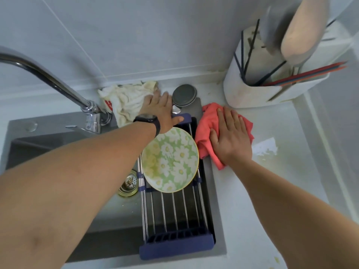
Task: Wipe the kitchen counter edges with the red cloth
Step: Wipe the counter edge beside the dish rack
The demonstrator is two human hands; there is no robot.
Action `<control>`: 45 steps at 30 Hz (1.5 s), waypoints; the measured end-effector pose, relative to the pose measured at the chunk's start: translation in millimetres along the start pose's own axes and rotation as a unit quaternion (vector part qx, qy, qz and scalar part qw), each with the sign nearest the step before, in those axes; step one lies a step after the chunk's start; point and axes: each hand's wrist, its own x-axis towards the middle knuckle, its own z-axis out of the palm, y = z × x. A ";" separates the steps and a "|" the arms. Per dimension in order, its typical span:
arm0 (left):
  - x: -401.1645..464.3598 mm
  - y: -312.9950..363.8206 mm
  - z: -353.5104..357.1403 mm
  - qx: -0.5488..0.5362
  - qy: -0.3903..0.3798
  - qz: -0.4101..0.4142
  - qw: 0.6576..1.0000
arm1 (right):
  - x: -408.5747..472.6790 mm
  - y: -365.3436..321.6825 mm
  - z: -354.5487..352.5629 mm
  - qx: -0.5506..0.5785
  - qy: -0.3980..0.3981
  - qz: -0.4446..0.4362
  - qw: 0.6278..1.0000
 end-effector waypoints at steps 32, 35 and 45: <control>20.8 2.0 -1.6 -0.057 -0.124 -0.010 0.991 | 4.6 4.0 -6.5 -0.020 -0.028 -0.074 0.997; 19.7 2.9 -0.9 -0.076 -0.116 -0.010 0.990 | 24.5 -0.7 -5.2 -0.020 -0.024 -0.076 0.997; 18.1 3.1 -3.6 -0.061 -0.123 -0.010 0.990 | 52.5 -5.7 -2.6 -0.020 -0.027 -0.100 0.994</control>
